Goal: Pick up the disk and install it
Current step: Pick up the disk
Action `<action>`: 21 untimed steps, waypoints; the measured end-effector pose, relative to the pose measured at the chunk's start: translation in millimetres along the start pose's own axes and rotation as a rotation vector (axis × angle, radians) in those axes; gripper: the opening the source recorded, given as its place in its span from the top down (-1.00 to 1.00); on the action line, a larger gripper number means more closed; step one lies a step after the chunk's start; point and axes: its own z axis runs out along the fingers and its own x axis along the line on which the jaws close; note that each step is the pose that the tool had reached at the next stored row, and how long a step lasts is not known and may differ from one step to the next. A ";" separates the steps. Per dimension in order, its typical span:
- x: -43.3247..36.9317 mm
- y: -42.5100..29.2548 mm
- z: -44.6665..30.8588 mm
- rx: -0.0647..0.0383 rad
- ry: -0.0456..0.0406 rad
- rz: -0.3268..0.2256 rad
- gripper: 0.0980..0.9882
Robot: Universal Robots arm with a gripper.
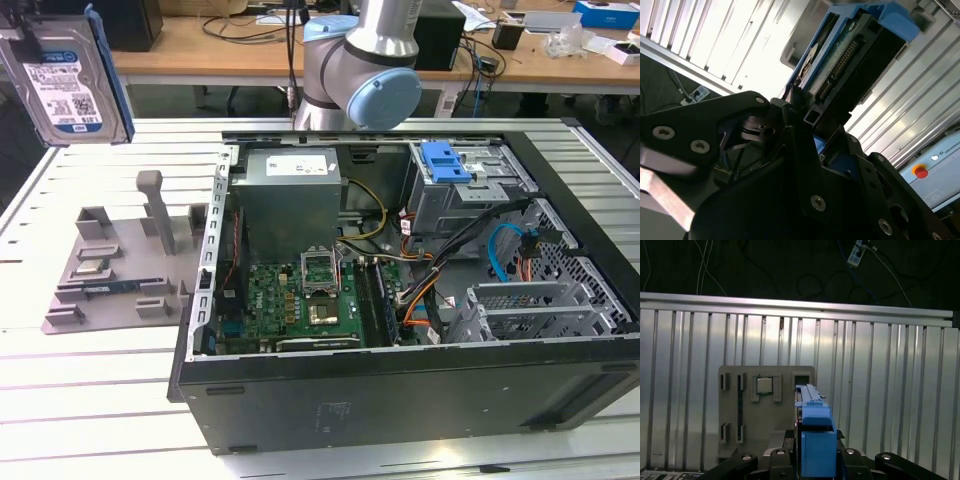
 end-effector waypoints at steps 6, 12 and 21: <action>-0.3 0.3 -25.5 0.000 0.0000 0.000 0.40; -0.6 0.5 -47.2 0.000 0.0001 0.000 0.40; -0.3 -4.0 -48.5 0.000 0.0000 0.000 0.40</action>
